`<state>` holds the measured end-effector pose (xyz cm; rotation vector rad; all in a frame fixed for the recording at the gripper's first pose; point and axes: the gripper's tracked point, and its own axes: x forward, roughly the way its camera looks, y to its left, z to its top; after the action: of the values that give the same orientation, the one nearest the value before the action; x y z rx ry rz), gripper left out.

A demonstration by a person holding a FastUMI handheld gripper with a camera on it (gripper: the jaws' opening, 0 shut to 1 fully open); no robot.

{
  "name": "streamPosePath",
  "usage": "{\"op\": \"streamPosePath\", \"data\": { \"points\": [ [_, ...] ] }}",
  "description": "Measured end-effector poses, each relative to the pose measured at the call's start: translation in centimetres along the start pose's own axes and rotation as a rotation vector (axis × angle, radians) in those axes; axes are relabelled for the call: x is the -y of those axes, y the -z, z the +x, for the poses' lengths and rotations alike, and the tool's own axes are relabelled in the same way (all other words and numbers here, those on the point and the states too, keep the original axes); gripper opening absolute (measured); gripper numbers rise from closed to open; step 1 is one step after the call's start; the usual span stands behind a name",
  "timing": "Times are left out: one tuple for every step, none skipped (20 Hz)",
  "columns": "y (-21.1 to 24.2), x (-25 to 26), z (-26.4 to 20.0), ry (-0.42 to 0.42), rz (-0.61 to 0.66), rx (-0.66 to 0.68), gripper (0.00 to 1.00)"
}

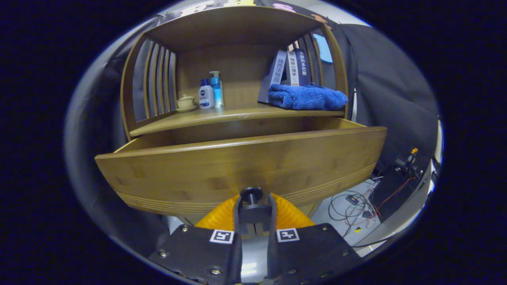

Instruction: Pull open the drawer, take out the items inside it, and place them on the countertop above the cabinet.

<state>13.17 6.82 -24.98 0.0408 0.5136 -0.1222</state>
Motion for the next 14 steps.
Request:
{"op": "streamPosePath", "data": {
  "points": [
    [0.3, 0.2, -0.5, 0.007, -0.002, -0.005, 0.25],
    [0.5, 0.2, -0.9, 0.012, 0.006, -0.006, 0.25],
    [1.1, 0.4, -1.6, 0.017, 0.017, -0.008, 0.25],
    [1.6, 0.5, -2.3, 0.022, 0.024, -0.012, 0.25],
    [2.1, 0.7, -3.1, 0.025, 0.037, -0.011, 0.25],
    [2.3, 0.8, -4.0, 0.035, 0.061, 0.008, 0.25],
    [2.7, 1.1, -4.2, 0.045, 0.070, 0.008, 0.25],
    [2.7, 1.4, -4.6, 0.062, 0.069, 0.013, 0.25],
    [3.0, 1.7, -4.6, 0.065, 0.075, 0.007, 0.25],
    [3.1, 1.5, -4.8, 0.072, 0.062, 0.001, 0.25],
    [3.1, 1.5, -4.8, 0.077, 0.056, 0.001, 0.25],
    [3.0, 1.5, -4.8, 0.070, 0.063, 0.005, 0.25],
    [3.0, 1.4, -4.8, 0.058, 0.062, 0.014, 0.25],
    [2.9, 1.3, -4.9, 0.048, 0.058, 0.020, 0.25]
  ]
}}
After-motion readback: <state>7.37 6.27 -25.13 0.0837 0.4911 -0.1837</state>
